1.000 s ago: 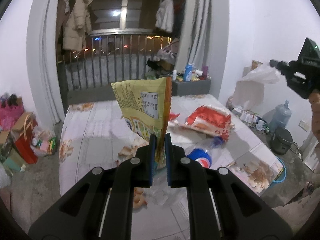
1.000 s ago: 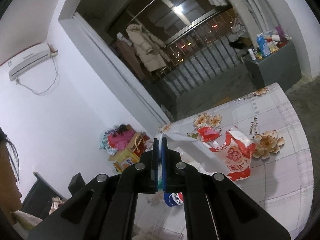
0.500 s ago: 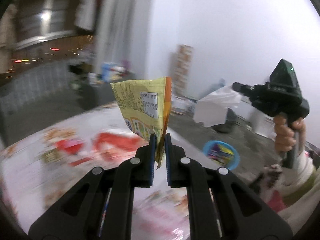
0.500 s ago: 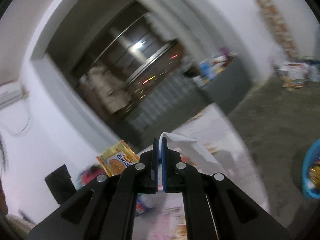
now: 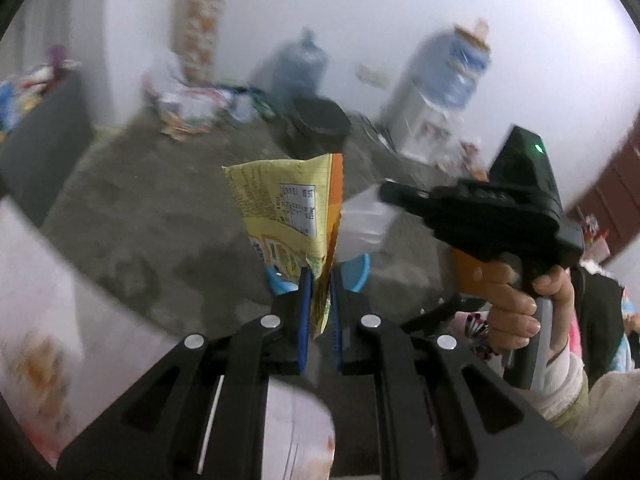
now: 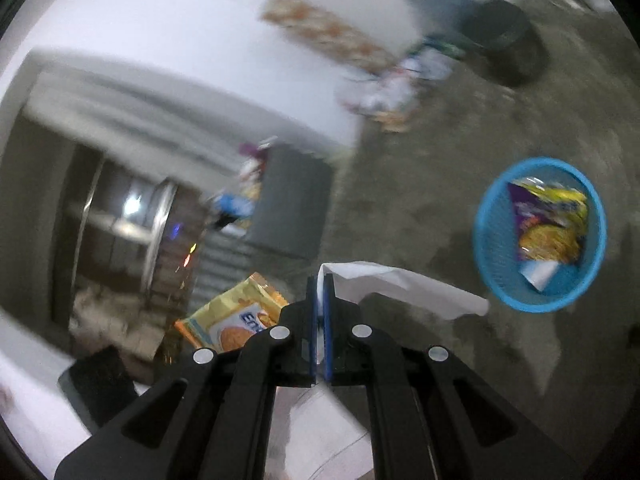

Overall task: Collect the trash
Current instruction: 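Carry the white bag and yellow box to the wastebasket, open the right gripper, then open the left gripper over the wastebasket to drop the yellow box, then move back to the table and grasp the clear plastic bag with the left gripper, then grasp the red-and-white snack bag with the right gripper while the left holds the clear bag, then carry both bags over the blue wastebasket and open both grippers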

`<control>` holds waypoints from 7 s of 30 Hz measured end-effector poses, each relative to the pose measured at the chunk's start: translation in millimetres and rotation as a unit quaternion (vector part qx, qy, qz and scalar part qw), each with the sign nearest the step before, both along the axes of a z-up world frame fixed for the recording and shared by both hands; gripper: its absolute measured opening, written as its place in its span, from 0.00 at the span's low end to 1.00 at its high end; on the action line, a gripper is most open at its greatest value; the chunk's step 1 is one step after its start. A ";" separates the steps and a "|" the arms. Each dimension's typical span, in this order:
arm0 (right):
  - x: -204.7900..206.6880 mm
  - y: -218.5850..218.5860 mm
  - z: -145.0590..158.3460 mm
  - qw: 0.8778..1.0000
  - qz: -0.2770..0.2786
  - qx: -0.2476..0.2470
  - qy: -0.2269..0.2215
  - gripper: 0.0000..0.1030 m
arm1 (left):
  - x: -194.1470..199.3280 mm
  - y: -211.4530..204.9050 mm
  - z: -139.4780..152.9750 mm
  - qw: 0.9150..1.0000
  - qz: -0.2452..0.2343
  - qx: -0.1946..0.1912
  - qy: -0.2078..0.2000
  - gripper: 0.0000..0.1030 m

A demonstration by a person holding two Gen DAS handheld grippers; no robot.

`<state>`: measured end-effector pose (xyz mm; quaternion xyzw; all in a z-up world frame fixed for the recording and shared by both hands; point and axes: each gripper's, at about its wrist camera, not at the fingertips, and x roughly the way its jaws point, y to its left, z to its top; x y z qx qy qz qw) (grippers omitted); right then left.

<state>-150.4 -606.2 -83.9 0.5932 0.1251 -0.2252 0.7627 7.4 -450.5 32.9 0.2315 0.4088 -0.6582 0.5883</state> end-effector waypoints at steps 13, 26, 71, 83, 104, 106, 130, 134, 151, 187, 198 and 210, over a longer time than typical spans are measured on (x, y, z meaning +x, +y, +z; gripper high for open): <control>12.8 -106.9 -138.0 0.975 -0.059 0.103 0.186 0.23 | -53.9 -150.1 -151.1 0.991 -0.103 0.079 -0.019 0.20; -7.2 -117.4 -141.1 0.973 -0.074 0.057 0.210 0.58 | -54.7 -152.4 -141.0 0.993 -0.079 0.071 -0.047 0.55; 110.8 43.0 22.9 0.913 0.264 -0.228 0.212 0.80 | 73.3 433.0 47.0 0.894 0.437 -0.066 -0.068 0.78; 174.6 305.6 11.6 0.810 0.546 -0.198 0.088 0.38 | 24.9 456.1 -31.9 0.905 0.413 -0.036 0.092 0.62; 193.7 337.3 -45.1 0.794 0.576 -0.141 0.135 0.07 | 42.7 457.3 -84.0 0.856 0.371 -0.148 0.327 0.30; 191.5 330.8 -43.9 0.798 0.575 -0.129 0.129 0.07 | 43.9 448.9 -90.0 0.855 0.370 -0.135 0.338 0.28; 226.4 240.5 25.4 0.878 0.444 -0.168 0.052 0.33 | 20.0 460.6 13.3 0.887 0.406 -0.198 0.097 0.01; 260.0 241.0 7.1 0.885 0.433 -0.156 0.070 0.37 | 36.9 466.2 19.0 0.873 0.437 -0.206 0.072 0.01; 312.1 255.2 -28.4 0.877 0.421 -0.188 0.135 0.08 | 69.8 480.5 1.5 0.849 0.486 -0.195 0.067 0.01; -0.9 61.2 60.2 0.966 0.055 -0.206 0.144 0.02 | 50.8 215.6 45.0 0.953 0.234 -0.159 0.105 0.01; -10.5 4.6 -63.3 0.918 -0.012 -0.114 0.379 0.02 | 20.8 9.1 -39.0 0.978 0.130 -0.015 0.165 0.01; 3.8 -68.6 -152.0 0.905 -0.009 -0.006 0.425 0.39 | 13.8 -122.3 -194.5 0.940 0.134 0.159 0.271 0.10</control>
